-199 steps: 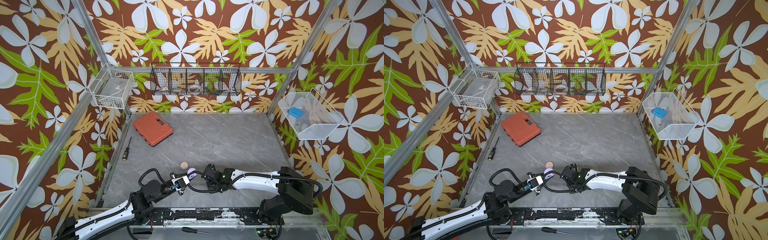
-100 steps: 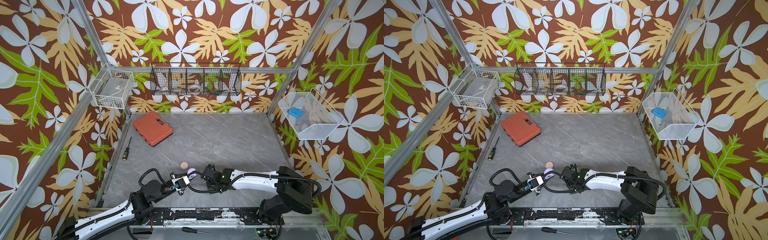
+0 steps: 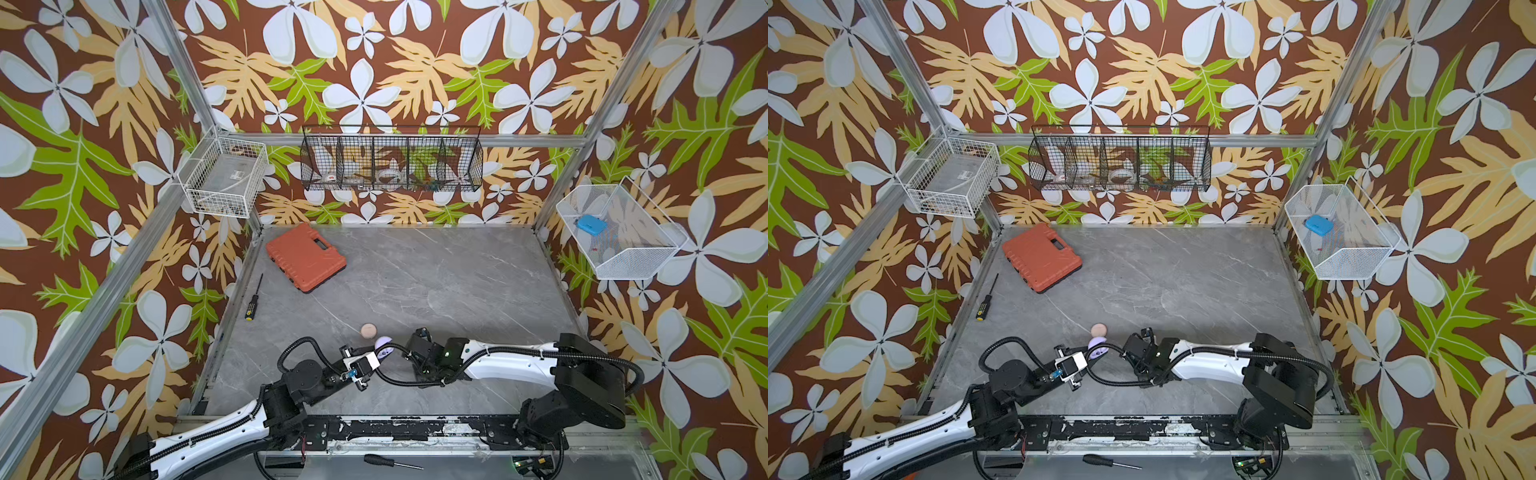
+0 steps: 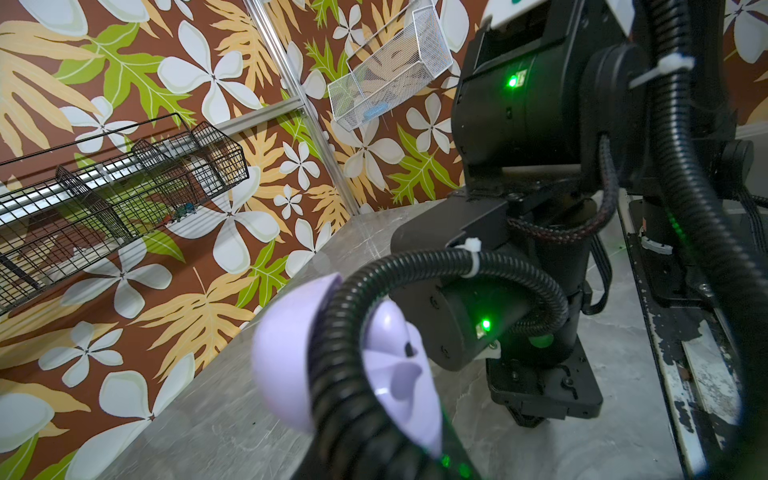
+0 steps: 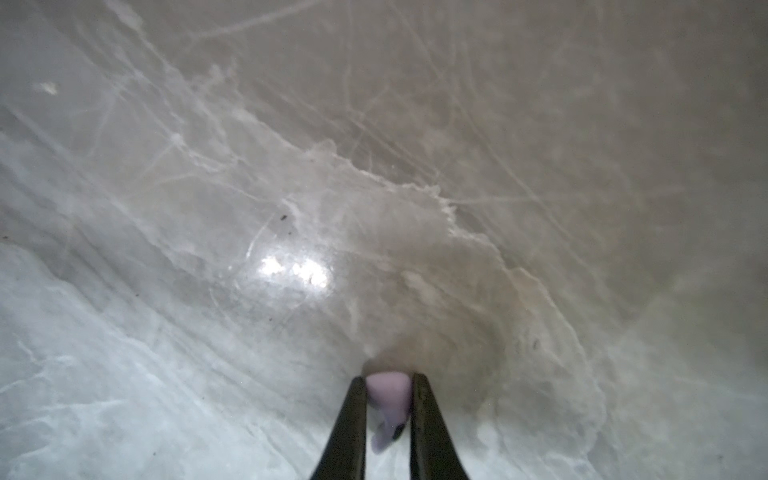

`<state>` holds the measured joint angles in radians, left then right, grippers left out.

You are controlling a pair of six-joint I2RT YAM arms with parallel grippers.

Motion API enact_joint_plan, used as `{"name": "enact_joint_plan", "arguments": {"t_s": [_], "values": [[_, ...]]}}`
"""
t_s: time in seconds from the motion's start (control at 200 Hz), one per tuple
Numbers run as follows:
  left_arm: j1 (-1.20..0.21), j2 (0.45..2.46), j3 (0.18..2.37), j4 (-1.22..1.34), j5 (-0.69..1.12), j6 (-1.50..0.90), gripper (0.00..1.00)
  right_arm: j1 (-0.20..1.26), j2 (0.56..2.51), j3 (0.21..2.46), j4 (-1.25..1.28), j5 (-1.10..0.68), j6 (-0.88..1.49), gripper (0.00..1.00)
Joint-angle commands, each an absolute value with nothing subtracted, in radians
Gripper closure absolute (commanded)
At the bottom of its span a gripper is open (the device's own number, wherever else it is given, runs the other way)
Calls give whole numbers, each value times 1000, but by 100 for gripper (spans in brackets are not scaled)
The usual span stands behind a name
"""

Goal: Insert wireless bluetooth earbuds into charging case
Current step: Pick up the wireless bluetooth earbud from the bottom-center of the table.

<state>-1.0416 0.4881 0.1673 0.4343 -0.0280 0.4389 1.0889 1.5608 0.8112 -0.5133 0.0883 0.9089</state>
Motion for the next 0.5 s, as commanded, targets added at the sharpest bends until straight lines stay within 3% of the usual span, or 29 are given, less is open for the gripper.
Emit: {"name": "enact_joint_plan", "arguments": {"t_s": [0.0,0.495], "values": [[-1042,488,167,468,-29,438,100,1090,1557,806,-520,95,912,85],[-1042,491,167,466,-28,436,100,1091,1540,793,-514,97,911,85]]}}
